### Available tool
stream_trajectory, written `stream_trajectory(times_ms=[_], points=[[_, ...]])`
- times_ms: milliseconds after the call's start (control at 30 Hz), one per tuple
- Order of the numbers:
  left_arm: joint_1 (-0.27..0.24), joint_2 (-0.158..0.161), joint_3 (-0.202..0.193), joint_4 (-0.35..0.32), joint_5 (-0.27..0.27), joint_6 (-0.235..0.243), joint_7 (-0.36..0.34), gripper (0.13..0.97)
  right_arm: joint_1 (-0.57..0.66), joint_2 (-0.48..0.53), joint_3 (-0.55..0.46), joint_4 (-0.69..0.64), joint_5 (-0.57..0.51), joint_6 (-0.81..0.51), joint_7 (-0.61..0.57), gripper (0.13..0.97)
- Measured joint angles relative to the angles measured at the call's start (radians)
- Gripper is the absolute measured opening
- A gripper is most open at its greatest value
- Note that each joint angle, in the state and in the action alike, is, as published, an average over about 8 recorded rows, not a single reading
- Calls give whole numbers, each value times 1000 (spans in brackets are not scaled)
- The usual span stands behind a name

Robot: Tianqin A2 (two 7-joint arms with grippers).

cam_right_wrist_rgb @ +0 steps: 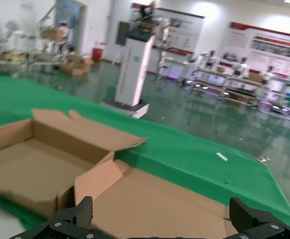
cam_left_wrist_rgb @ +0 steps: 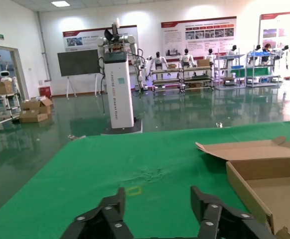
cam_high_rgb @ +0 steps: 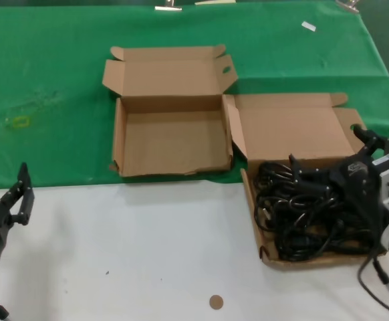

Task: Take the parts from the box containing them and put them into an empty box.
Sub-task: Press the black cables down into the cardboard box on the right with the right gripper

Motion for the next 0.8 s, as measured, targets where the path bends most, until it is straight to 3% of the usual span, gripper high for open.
stream_trajectory(times_ms=[433, 567, 800], points=[[0, 0, 0, 0, 0, 0, 0, 295, 149, 335, -276, 31, 173, -13, -44, 966], [0, 0, 0, 0, 0, 0, 0, 295, 220, 410, -358, 26, 167, -60, -39, 966], [0, 0, 0, 0, 0, 0, 0, 197, 325, 504, -430, 18, 58, -185, 22, 966]])
